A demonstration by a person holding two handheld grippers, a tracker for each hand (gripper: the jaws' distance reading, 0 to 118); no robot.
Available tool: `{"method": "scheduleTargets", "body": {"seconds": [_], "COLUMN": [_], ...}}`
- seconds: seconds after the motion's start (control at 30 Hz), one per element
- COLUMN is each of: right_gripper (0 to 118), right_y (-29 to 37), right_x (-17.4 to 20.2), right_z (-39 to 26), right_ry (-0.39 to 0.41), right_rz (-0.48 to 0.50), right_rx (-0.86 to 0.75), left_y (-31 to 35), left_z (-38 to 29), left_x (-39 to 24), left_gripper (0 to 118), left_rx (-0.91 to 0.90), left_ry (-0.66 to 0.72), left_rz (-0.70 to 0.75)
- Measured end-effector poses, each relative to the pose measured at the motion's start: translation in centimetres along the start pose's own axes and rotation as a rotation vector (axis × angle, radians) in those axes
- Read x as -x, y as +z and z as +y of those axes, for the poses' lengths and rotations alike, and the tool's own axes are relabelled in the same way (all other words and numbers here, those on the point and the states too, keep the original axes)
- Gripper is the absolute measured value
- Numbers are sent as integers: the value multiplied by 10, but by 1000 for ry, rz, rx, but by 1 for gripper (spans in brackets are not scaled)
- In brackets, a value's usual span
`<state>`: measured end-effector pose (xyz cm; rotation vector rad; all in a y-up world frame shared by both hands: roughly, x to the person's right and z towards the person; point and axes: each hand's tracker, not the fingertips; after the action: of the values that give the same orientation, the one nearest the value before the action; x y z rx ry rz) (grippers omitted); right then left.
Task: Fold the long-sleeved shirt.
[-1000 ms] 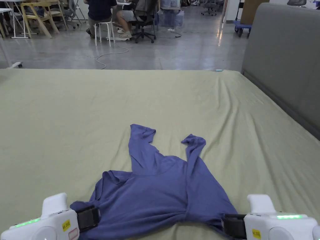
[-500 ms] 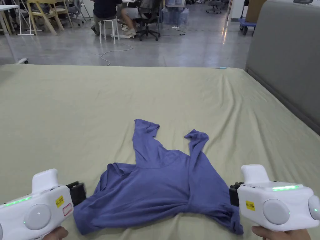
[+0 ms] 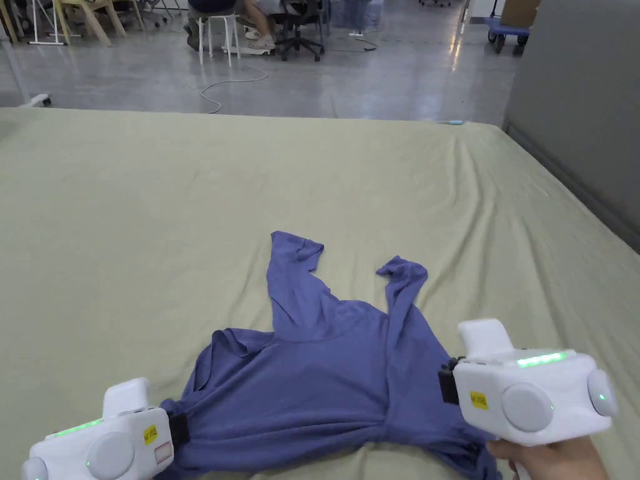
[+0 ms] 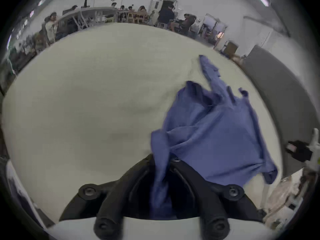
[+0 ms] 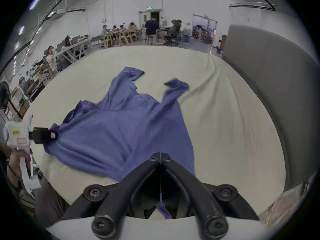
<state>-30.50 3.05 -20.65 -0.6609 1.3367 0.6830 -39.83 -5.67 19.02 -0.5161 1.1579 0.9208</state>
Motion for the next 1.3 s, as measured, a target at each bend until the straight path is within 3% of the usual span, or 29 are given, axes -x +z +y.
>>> {"method": "scheduleTargets", "body": {"seconds": [0.13,0.17,0.23,0.27,0.33,0.37,0.57,0.63,0.67,0.7,0.73,0.77,0.8,0.93,1.3], "right_gripper": [0,7,76,76,97,100,96,60,58,44,13,0,0,0,0], "right_y": [-44,-54,-86,-104,-148,-164,-231,-246,-242,-239,-230,-222,-216,-178,58], "right_x": [3,7,11,12,14,17,35,46,52,57,58,59,60,34,-73], "right_z": [76,95,128,141,165,173,171,161,157,159,164,166,166,190,329], "right_ry": [77,103,144,160,198,232,299,355,360,390,372,379,402,331,157], "right_rz": [76,84,115,131,120,126,122,111,135,84,117,135,109,116,21], "right_rx": [-36,-43,-2,21,102,132,319,422,386,350,366,345,320,205,-271], "left_y": [11,13,15,15,16,14,12,11,11,11,11,11,10,11,110], "left_z": [7,9,11,12,14,14,15,15,15,15,16,18,22,63,306], "left_x": [-10,-7,-1,1,3,2,-4,-4,-4,-4,-4,-4,-4,-9,-134], "left_gripper": [9,9,9,9,9,9,9,9,9,9,9,9,9,9,9], "left_rx": [-7,-6,1,3,5,6,11,12,15,16,18,21,32,-12,-403], "left_ry": [-72,-56,-6,2,9,7,-9,-9,-12,-14,-15,-16,-17,-63,-273], "left_rz": [55,45,14,11,12,14,25,24,26,29,31,31,34,24,-76]}}
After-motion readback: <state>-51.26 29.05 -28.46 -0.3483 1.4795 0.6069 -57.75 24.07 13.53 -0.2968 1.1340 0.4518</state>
